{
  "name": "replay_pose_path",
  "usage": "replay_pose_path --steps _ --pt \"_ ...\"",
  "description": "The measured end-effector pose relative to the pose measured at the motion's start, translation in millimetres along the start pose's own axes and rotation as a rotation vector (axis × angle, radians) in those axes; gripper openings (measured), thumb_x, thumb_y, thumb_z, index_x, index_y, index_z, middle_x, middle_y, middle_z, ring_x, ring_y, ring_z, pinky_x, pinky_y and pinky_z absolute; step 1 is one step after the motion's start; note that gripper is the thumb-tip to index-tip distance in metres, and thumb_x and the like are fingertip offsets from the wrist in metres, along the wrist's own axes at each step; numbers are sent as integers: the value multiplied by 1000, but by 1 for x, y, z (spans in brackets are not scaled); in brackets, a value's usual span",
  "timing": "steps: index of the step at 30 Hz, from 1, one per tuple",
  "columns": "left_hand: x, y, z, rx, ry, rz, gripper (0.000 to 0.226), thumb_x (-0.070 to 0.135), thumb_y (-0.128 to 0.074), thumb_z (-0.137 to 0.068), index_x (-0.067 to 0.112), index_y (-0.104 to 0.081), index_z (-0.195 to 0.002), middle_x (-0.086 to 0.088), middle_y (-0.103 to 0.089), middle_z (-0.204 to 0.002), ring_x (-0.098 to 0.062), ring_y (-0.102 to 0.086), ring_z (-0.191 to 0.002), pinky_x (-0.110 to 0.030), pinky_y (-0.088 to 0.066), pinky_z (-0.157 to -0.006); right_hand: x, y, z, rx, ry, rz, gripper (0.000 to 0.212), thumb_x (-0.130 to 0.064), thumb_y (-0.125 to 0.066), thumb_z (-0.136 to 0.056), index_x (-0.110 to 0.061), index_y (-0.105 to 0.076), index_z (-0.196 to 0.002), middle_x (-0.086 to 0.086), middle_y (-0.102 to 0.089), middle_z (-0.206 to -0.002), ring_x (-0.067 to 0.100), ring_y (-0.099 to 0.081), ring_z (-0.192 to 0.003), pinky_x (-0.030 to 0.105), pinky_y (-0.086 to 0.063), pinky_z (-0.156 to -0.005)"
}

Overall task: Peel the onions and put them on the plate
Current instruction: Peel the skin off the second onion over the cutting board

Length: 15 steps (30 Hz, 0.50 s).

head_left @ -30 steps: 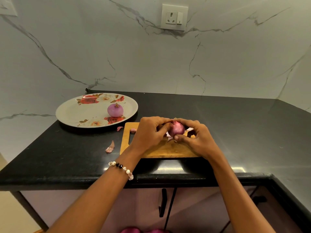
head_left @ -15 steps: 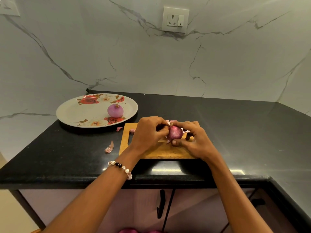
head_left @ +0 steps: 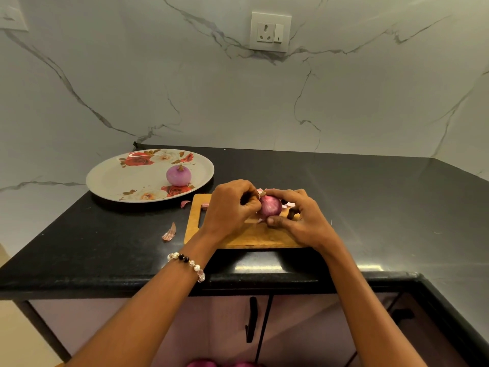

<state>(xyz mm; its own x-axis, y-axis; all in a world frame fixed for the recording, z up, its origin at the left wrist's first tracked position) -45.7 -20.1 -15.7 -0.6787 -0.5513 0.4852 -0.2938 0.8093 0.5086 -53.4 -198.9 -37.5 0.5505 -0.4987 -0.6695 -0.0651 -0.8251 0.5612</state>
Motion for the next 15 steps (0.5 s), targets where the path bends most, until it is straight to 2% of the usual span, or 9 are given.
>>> replay_pose_path --steps 6,11,15 --pt "-1 2 0 60 26 62 3 11 -68 -82 8 -68 -80 0 -66 -76 -9 -59 -67 -15 -47 -59 8 1 -1 30 -48 -46 56 -18 -81 -80 -29 -59 -130 0 -61 -121 10 -51 -110 10 -45 -77" --pt "1 2 0 33 -11 108 10 16 -68 -85 11 -72 -93 3 -69 -85 -3 -61 -74 -10 -47 -66 8 0 -1 13 -56 -30 56 -17 -81 -81 -33 -58 -130 -1 -60 -119 10 -51 -110 12 -46 -79" --pt "3 2 0 3 -13 96 14 14 -70 -83 8 -72 -96 -3 -71 -86 -2 -61 -70 -7 -46 -65 4 -1 -2 -12 -42 -3 61 -16 -83 -78 -38 -55 -127 -7 -60 -118 12 -50 -109 18 -46 -82"
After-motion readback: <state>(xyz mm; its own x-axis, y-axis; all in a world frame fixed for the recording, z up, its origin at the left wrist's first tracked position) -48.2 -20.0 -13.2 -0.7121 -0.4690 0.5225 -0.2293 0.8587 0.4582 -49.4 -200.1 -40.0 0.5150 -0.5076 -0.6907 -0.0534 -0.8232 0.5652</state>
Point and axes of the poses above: each hand's wrist, its own z-axis away from the middle knuckle, its own y-axis out of the back of the hand, x = y × z, the point moved 3 cm from there along -z, towards the middle knuckle
